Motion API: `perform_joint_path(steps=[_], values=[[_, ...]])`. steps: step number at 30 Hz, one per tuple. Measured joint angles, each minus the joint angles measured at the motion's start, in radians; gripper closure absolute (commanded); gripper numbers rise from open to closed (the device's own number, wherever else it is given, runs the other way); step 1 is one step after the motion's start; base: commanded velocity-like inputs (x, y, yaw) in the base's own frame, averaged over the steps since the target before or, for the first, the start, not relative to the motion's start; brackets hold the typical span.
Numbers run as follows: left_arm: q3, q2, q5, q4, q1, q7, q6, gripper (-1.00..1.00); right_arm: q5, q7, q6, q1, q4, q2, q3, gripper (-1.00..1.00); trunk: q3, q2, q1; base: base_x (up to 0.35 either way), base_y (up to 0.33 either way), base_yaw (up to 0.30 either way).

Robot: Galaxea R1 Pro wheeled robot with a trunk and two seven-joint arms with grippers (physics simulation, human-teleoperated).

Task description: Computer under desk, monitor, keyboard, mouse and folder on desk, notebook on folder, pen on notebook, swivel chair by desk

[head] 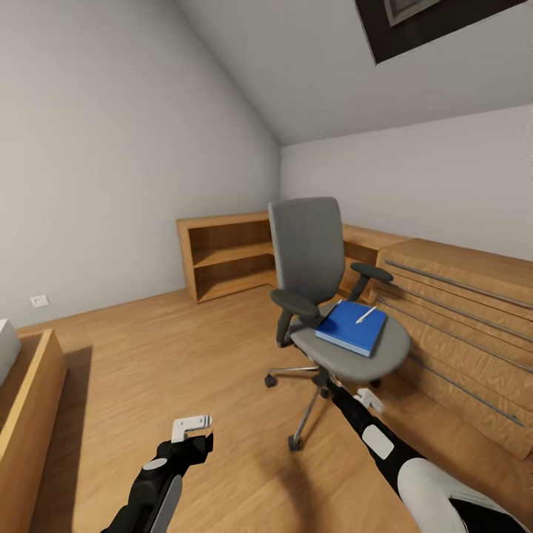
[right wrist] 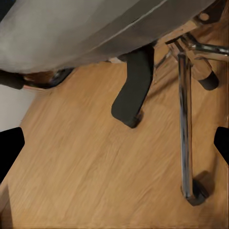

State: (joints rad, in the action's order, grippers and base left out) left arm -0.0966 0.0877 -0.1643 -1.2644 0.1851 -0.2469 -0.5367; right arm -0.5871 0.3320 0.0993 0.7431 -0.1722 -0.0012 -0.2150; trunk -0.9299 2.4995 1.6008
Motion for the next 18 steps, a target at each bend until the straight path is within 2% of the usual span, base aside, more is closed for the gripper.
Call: perform_joint_path(steps=[5,14,18], values=[[0.0,0.0,0.0,0.0,0.0,0.0,0.0,-1.0,-0.001,-0.001,0.003,0.0,0.001,0.001,0.001,-1.0,0.0,0.0,0.0,-0.329,0.0,0.0],[0.0,0.0,0.0,0.0,0.0,0.0,0.0,-1.0,-0.001,-0.001,0.052,0.0,0.006,0.002,0.002,-1.0,0.0,0.0,0.0,-0.333,0.0,0.0],[0.0,0.0,0.0,0.0,0.0,0.0,0.0,-1.0,-0.002,-0.002,0.055,0.0,0.007,0.003,0.002,-1.0,0.0,0.0,0.0,-0.247,0.0,0.0]])
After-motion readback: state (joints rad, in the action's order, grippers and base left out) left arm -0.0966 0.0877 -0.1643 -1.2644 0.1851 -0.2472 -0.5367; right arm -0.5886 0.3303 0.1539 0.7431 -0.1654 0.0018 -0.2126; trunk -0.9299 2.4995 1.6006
